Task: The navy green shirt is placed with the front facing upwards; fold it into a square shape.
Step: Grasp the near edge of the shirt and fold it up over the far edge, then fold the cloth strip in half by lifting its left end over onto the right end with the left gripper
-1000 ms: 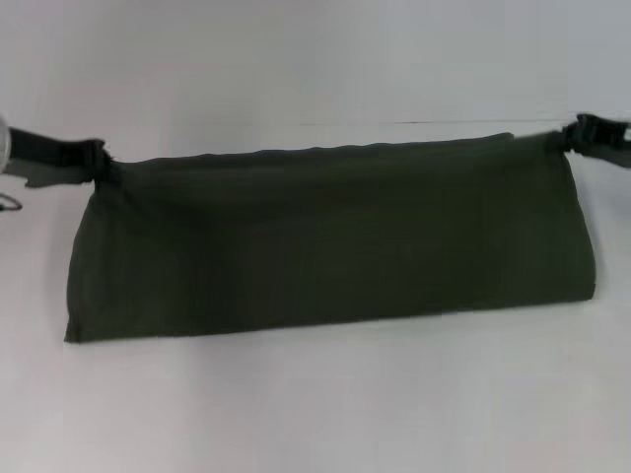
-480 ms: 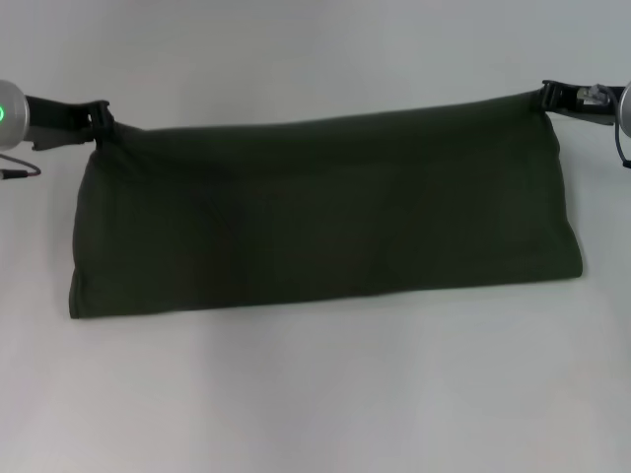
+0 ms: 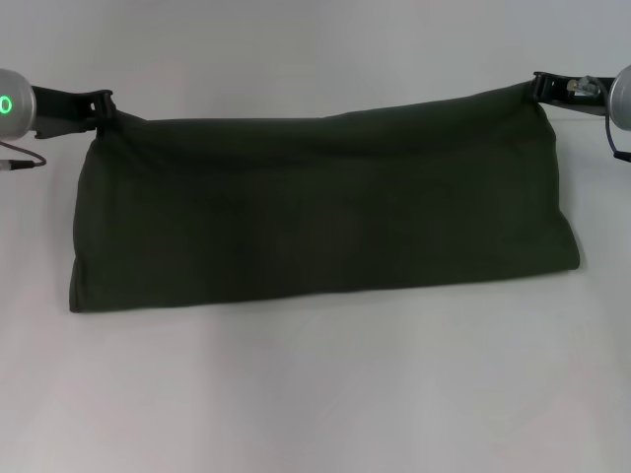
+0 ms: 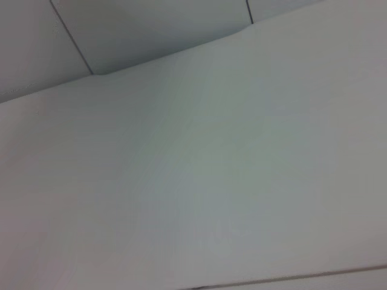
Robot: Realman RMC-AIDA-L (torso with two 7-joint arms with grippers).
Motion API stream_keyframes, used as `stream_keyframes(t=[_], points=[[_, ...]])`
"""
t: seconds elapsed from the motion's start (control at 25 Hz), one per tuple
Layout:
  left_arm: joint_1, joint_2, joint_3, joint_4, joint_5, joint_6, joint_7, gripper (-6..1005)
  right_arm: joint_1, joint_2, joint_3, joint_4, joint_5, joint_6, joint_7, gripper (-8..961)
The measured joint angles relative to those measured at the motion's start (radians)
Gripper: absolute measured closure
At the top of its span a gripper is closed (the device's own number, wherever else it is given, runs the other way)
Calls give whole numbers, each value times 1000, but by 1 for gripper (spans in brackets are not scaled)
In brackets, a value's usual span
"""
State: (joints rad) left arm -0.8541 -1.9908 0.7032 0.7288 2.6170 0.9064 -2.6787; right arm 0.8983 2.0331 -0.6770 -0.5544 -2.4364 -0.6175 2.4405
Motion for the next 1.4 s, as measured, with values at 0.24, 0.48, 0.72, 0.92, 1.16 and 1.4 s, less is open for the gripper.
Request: stream_keyframes(t=[0.24,0.48,0.72,0.92,1.16,1.4], points=[[-8,-1,1,-13,-4,-24,-7,939,4,-12,-14,2,-1,-9,25,914],[-11,-10,-4,-28,-7,-98,-14,913,10,-43,-23,2,0,-9,38,912],[16,-31,-43,4,-27,-94,-17,737,-19,-78,-4,-40,27,-103,50,606],[134,-67,-45,148,-201,21,26,466,-130,-80,7,-125,193,-312,13,395],[323,-43,-73,168,-568,280,120,157,-320,-90,31,-98,538,-603,-136,206],[431,-51,-232,83,-605,461,127,111,-438,-87,99,-12,691,-760,-241,123]])
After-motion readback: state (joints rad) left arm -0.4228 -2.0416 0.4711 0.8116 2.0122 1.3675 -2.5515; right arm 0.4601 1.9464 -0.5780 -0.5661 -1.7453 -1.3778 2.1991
